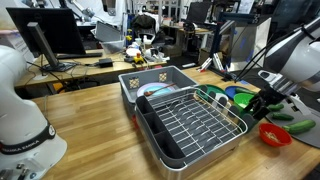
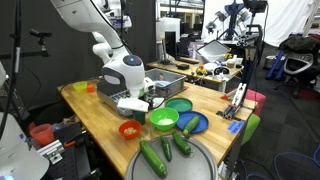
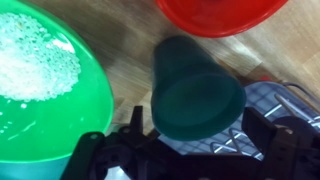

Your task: Pour the contents in the dark green cup into the orange bowl

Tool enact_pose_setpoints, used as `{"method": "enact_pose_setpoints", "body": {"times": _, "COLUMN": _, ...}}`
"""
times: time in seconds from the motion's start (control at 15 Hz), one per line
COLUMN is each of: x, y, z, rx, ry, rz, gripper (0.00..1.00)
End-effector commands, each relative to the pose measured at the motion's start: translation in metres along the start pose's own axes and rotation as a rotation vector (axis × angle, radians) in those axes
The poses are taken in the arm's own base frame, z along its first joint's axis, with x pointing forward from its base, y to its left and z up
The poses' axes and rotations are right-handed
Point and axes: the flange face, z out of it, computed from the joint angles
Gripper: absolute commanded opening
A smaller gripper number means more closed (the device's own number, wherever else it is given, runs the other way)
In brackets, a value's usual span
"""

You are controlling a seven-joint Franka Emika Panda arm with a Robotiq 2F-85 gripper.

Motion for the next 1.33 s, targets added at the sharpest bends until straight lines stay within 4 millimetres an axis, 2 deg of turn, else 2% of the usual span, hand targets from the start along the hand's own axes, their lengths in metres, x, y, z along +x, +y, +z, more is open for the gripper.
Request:
{"method": "enact_pose_setpoints", "body": {"times": 0.0, "x": 0.006, "y": -0.001, "z": -0.012, "rx": -0.008, "ry": 0.021, "rz": -0.046, "gripper": 1.0}}
{"method": "enact_pose_setpoints", "body": {"times": 0.33, "x": 0.02, "y": -0.011, "z": -0.044, "rx": -0.045, "ry": 0.04, "rz": -0.087, "gripper": 1.0}}
{"method": "enact_pose_setpoints", "body": {"times": 0.6, "x": 0.017, "y": -0.026, "z": -0.064, "rx": -0.053, "ry": 0.032, "rz": -0.084, "gripper": 1.0}}
{"method": "enact_pose_setpoints", "body": {"times": 0.8, "x": 0.017, "y": -0.046, "z": -0.081, "rx": -0.016, "ry": 0.051, "rz": -0.079, "gripper": 1.0}}
{"method": "enact_pose_setpoints", "body": {"times": 0.87, "x": 0.019, "y": -0.033, "z": -0.067, "rx": -0.035, "ry": 0.042, "rz": -0.078, "gripper": 1.0}}
{"method": "enact_pose_setpoints", "body": {"times": 1.07, "x": 0.021, "y": -0.043, "z": -0.08, "rx": -0.025, "ry": 0.054, "rz": -0.084, "gripper": 1.0}}
{"method": "enact_pose_setpoints", "body": {"times": 1.27, "x": 0.019, "y": -0.044, "z": -0.08, "rx": -0.023, "ry": 0.051, "rz": -0.083, "gripper": 1.0}}
